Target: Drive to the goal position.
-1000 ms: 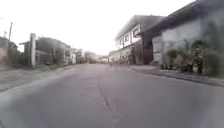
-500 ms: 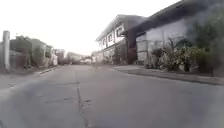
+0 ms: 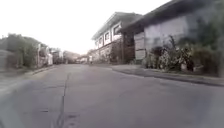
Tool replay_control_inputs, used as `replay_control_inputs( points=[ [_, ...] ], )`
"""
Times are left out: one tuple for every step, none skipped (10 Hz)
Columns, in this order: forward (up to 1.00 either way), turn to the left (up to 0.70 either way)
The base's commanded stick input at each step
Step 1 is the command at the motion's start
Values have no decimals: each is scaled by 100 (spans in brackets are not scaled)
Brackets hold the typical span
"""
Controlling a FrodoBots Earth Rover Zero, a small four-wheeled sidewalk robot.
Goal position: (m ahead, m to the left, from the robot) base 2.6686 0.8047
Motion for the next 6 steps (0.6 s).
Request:
replay_control_inputs(
  points=[
    [100, 0],
    [100, 0],
    [100, 0],
    [100, 0],
    [100, 0],
    [100, 0]
  ],
)
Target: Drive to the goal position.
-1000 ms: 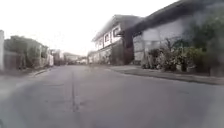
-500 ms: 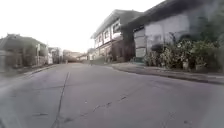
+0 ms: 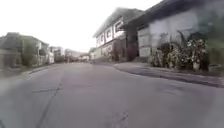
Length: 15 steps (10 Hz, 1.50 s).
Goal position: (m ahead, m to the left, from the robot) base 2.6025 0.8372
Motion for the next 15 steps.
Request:
replay_control_inputs(
  points=[
    [100, 0],
    [100, 0],
    [100, 0],
    [100, 0],
    [100, 0],
    [100, 4],
    [100, 40],
    [100, 36],
    [100, 0],
    [100, 0],
    [100, 0],
    [100, 0],
    [100, 0],
    [100, 0],
    [100, 0]
  ],
)
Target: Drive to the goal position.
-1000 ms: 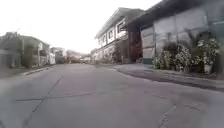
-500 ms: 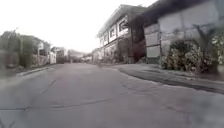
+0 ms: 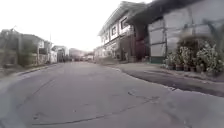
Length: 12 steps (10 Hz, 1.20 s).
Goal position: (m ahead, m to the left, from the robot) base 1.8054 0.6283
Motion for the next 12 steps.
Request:
replay_control_inputs(
  points=[
    [100, 0],
    [100, 0],
    [100, 0],
    [100, 0],
    [100, 0],
    [100, 0],
    [100, 0],
    [100, 0],
    [100, 0],
    [100, 0],
    [100, 0],
    [100, 0]
  ],
)
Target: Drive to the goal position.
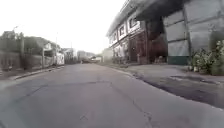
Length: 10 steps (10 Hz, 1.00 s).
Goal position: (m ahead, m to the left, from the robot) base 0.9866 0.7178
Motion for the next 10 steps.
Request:
replay_control_inputs(
  points=[
    [100, 0],
    [100, 0],
    [100, 0],
    [100, 0],
    [100, 6],
    [100, 26],
    [100, 40],
    [100, 28],
    [100, 10],
    [100, 2]
  ],
)
